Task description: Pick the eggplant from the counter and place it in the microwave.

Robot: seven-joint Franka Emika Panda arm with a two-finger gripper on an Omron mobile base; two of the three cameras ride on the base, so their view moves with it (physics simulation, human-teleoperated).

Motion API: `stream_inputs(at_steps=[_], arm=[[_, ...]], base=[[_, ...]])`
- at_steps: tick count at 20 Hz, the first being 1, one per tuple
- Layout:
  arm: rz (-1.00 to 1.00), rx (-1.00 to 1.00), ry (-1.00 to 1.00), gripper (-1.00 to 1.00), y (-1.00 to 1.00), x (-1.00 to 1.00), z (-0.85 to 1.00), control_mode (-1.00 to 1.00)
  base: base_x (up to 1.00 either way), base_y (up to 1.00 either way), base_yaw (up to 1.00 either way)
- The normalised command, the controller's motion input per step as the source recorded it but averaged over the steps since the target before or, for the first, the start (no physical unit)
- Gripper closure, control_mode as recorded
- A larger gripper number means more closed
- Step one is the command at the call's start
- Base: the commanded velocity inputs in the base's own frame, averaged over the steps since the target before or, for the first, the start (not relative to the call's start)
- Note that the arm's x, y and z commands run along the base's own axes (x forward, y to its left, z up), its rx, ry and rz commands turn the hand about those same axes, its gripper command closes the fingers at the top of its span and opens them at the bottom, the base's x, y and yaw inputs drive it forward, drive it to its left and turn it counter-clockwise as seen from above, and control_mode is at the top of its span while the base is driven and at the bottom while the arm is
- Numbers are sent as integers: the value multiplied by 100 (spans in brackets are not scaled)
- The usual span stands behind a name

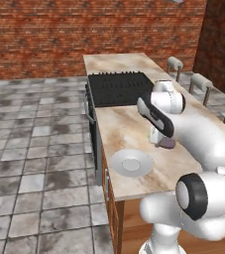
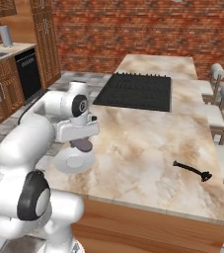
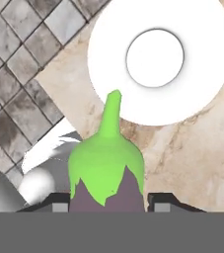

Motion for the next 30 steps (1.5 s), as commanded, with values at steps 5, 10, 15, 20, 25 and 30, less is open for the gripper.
stream_inputs(at_steps=[5,10,15,20,25,30], arm=[[-25,0,-15,100,-7,-100,52,-100],[-31,0,-1,100,-8,-100,40,-100],[-31,0,-9,100,-8,-100,33,-100],[-22,-1,-9,100,-3,-81,20,-100],[0,0,0,100,0,0,0,-100],[0,0,1,100,0,-7,-2,100]], base=[[0,0,0],[0,0,0],[0,0,0],[0,0,0],[0,0,0],[-70,-12,-20]])
